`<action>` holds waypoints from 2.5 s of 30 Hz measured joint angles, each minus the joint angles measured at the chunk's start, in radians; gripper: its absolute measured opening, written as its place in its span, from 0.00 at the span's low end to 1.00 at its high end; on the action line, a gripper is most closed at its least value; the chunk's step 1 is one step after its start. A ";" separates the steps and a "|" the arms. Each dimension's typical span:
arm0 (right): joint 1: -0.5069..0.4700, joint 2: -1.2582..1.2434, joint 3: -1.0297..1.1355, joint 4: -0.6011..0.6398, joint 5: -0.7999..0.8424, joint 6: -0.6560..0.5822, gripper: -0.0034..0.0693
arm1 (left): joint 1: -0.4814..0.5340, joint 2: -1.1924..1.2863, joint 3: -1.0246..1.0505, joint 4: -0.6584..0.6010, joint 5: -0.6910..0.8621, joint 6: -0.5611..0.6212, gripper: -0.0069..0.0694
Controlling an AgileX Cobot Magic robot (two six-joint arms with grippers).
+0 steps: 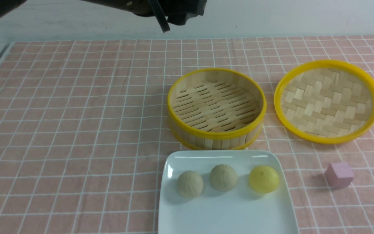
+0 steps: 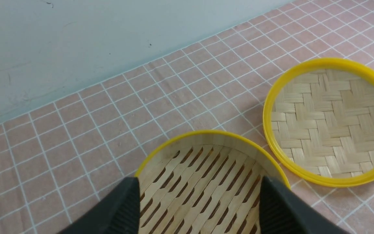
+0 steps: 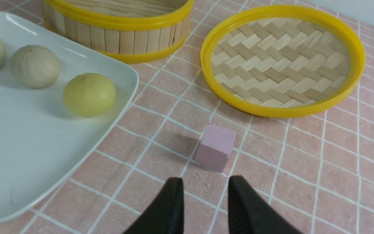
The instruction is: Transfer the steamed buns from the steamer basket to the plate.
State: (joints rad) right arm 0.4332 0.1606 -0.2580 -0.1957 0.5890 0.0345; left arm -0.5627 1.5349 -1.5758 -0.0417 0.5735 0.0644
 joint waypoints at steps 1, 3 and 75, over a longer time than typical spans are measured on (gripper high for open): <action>0.000 0.000 0.000 0.000 0.000 0.000 0.36 | 0.000 0.000 0.000 0.000 0.001 0.000 0.74; 0.000 0.000 0.000 0.000 0.000 0.000 0.36 | 0.000 0.000 0.000 0.001 0.001 0.000 0.74; 0.000 0.000 0.001 0.000 0.001 0.000 0.38 | 0.785 -1.546 1.588 0.289 -0.145 -0.419 0.74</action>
State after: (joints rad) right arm 0.4332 0.1606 -0.2573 -0.1955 0.5900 0.0345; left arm 0.2220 -0.0108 0.0124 0.2469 0.4287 -0.3546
